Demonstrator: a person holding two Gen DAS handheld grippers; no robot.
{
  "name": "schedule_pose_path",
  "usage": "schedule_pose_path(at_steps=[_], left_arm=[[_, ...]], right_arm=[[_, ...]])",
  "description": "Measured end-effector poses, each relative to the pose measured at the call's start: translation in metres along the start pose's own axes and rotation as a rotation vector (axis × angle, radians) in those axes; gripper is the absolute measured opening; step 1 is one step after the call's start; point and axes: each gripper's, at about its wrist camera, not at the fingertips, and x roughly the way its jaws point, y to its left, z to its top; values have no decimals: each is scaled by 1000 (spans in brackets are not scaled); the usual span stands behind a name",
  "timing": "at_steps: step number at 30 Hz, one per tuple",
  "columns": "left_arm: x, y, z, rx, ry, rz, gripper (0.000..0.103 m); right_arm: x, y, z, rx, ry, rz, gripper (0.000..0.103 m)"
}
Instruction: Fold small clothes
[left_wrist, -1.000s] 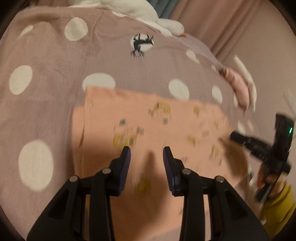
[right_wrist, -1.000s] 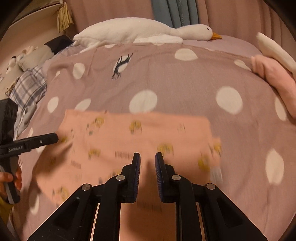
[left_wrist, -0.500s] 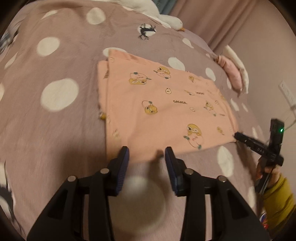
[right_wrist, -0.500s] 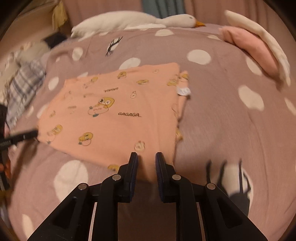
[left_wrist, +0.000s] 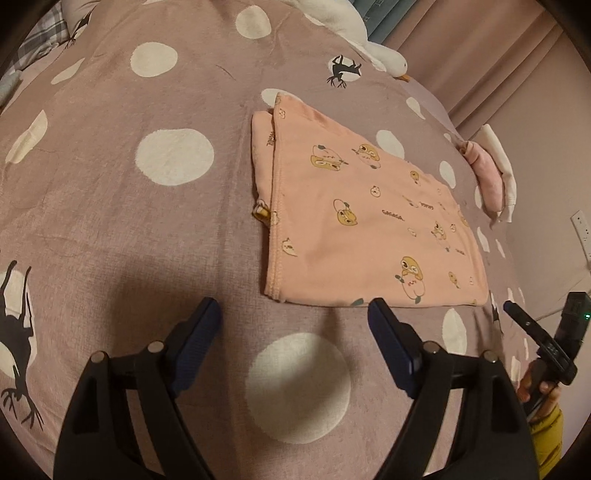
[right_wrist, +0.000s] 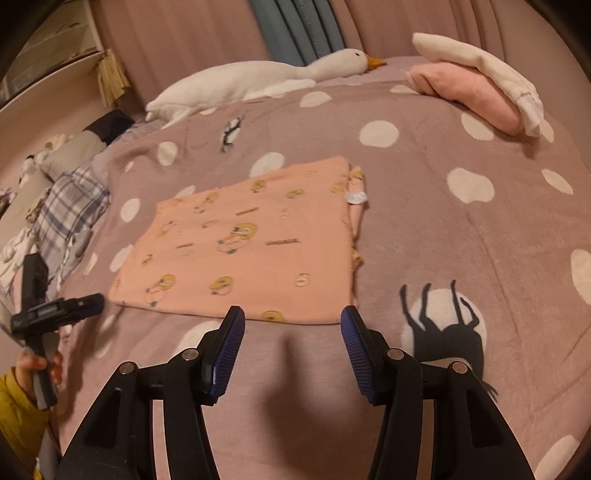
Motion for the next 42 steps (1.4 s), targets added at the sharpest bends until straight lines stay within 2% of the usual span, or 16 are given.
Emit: schedule_pose_path(at_steps=[11,15,17,20,22,25,26,28,31,35,42], left_arm=[[-1,-14,0,49,4,17,82],[0,-17,-1,50,17,17,83],[1,-18,-1,49,24,19,84],[-1,-21,-1,52,27,12,87],[-4,-23,-1,55,22,5,92],[-6,-26,0,56,17,-5,102],[-6,-26,0,53,15,-13,103],[-7,-25,0,44,17,-26,103],[-3,-18,3,-9,45,-79,103],[5,-3,6,-119,86,-148,103],[3,0,8,-154,104,-172,103]], right_arm=[[2,21,-2,-43,-2,12,56],[4,25,-3,-37,2,14,64],[4,26,-3,-29,0,23,64],[4,26,-3,-16,1,31,65],[3,27,-3,-7,1,43,74],[3,32,-1,4,-1,87,80],[3,34,0,7,1,101,81],[5,38,2,15,5,125,92],[10,45,5,30,23,168,102],[21,54,7,53,75,215,102],[32,68,9,67,111,272,102]])
